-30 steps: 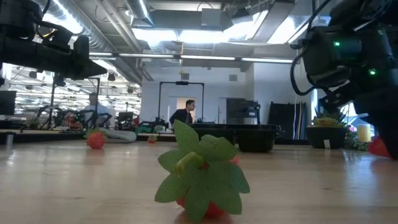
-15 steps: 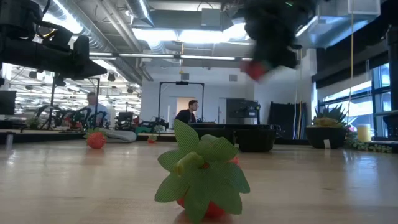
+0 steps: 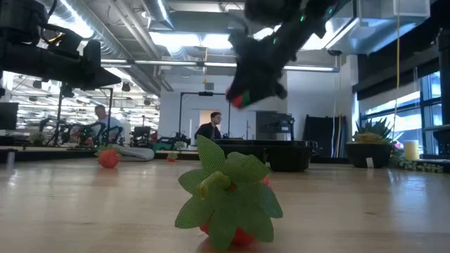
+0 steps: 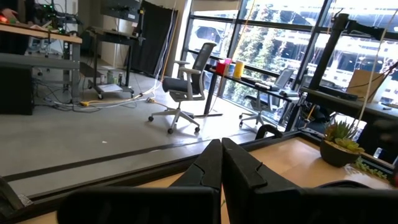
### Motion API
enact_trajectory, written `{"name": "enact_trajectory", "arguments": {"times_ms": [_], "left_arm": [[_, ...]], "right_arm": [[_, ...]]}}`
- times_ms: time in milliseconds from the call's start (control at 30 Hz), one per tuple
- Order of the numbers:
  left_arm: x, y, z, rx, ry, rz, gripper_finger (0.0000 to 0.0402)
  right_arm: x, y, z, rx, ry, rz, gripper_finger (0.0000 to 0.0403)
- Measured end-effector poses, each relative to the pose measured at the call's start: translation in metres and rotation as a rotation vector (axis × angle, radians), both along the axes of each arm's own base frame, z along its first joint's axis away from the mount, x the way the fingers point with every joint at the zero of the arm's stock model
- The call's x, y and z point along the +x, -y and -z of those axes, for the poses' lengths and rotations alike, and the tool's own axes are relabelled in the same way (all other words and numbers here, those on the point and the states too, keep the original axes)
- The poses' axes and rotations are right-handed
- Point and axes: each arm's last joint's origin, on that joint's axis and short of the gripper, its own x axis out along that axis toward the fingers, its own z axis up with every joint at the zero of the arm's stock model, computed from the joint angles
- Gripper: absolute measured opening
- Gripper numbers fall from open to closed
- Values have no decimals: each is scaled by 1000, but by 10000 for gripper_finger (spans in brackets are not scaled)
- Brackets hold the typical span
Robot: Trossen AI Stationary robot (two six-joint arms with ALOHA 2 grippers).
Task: Pick and placing Produce into tupperware
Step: Put the right red strawberry into the black container, then put the black cherry into the black container
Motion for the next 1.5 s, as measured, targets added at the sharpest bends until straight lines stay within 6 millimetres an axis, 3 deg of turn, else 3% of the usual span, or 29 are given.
{"name": "enact_trajectory", "arguments": {"times_ms": [200,367,767,1500], "left_arm": [[0,0,0,0,0,0,0],[0,0,0,0,0,0,0],[0,0,0,0,0,0,0],[0,0,0,0,0,0,0]], "right_arm": [[12,8,45,12,-132,0,184],[15,9,62,22,-184,2,186],[16,10,56,39,-178,-10,192],[20,11,50,-1,-161,-53,257]]}}
